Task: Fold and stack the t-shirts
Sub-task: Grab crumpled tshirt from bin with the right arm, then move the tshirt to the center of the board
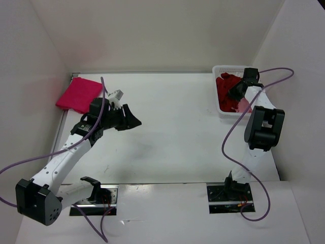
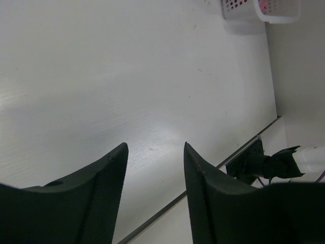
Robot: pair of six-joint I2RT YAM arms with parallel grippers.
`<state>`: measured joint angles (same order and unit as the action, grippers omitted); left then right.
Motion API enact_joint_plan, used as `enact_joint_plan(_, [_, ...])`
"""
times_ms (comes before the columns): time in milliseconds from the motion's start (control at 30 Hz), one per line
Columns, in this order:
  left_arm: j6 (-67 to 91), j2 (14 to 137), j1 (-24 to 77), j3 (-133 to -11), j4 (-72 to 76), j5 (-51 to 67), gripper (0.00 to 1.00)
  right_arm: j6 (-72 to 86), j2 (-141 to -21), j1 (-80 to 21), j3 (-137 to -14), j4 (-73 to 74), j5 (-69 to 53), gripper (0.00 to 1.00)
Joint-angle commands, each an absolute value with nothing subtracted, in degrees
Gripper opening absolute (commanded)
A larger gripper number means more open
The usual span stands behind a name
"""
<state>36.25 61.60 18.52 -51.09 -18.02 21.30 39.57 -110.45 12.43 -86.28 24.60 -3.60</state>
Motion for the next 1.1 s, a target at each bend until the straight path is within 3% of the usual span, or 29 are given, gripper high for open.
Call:
enact_joint_plan(0, [36.1, 60.0, 18.7, -50.8, -16.7, 21.7, 0.56, 38.8, -107.9, 13.1, -88.2, 21.7, -1.2, 0.00])
enact_joint_plan(67, [36.1, 60.0, 18.7, -51.4, -16.7, 22.2, 0.69, 38.8, -102.6, 13.1, -85.3, 21.2, -1.2, 0.00])
enact_joint_plan(200, [36.7, 61.2, 18.7, -53.3, -16.2, 22.2, 0.76, 38.8, -92.3, 13.1, -83.4, 21.9, -3.4, 0.00])
enact_joint_plan(333, [37.3, 63.1, 18.7, -55.9, -16.2, 20.2, 0.82, 38.3, -84.6, 12.4, -89.6, 26.9, -8.8, 0.00])
enact_joint_plan(600, [39.0, 64.8, 13.6, -57.7, -17.2, 17.3, 0.97, 45.1, -78.1, 9.9, -109.0, 24.7, -37.8, 0.00])
enact_joint_plan(733, [39.6, 65.3, 7.7, -57.7, -17.9, 17.9, 0.98, 55.3, -77.4, 2.4, -114.5, 13.9, -47.9, 0.00])
enact_joint_plan(900, [40.2, 65.3, 3.5, -57.7, -19.0, 17.9, 0.98, 59.2, -79.3, -13.2, -126.5, 11.1, -48.0, 0.00])
enact_joint_plan(1067, [41.3, 64.8, 0.3, -58.4, -19.0, 18.5, 0.98, 58.5, -77.9, -14.0, -123.2, 12.3, -46.7, 0.00])
